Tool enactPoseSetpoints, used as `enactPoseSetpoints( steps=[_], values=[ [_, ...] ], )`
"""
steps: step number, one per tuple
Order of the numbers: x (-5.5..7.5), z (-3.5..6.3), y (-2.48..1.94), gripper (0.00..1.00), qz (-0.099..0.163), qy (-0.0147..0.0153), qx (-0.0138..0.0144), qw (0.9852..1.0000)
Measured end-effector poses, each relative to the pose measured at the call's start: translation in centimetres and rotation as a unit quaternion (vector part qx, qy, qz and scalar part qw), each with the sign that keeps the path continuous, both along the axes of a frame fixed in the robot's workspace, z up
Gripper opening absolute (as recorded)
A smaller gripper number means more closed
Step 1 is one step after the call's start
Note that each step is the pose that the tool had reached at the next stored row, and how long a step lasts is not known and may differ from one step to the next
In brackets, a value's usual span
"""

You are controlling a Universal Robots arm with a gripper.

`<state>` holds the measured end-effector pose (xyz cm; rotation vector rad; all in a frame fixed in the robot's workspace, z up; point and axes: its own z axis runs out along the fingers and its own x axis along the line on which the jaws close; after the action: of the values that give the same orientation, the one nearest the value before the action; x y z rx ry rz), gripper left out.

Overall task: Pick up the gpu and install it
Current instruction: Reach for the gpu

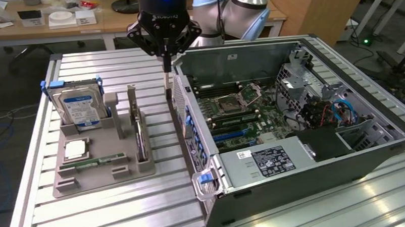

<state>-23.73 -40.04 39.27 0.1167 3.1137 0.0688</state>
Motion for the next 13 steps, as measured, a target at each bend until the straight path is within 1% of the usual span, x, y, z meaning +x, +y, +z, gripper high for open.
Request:
enactPoseSetpoints(
  steps=[13],
  values=[
    [-1.4, 0.0, -0.04, 0.1, 0.0, 0.0, 0.0, 1.0]
  ],
)
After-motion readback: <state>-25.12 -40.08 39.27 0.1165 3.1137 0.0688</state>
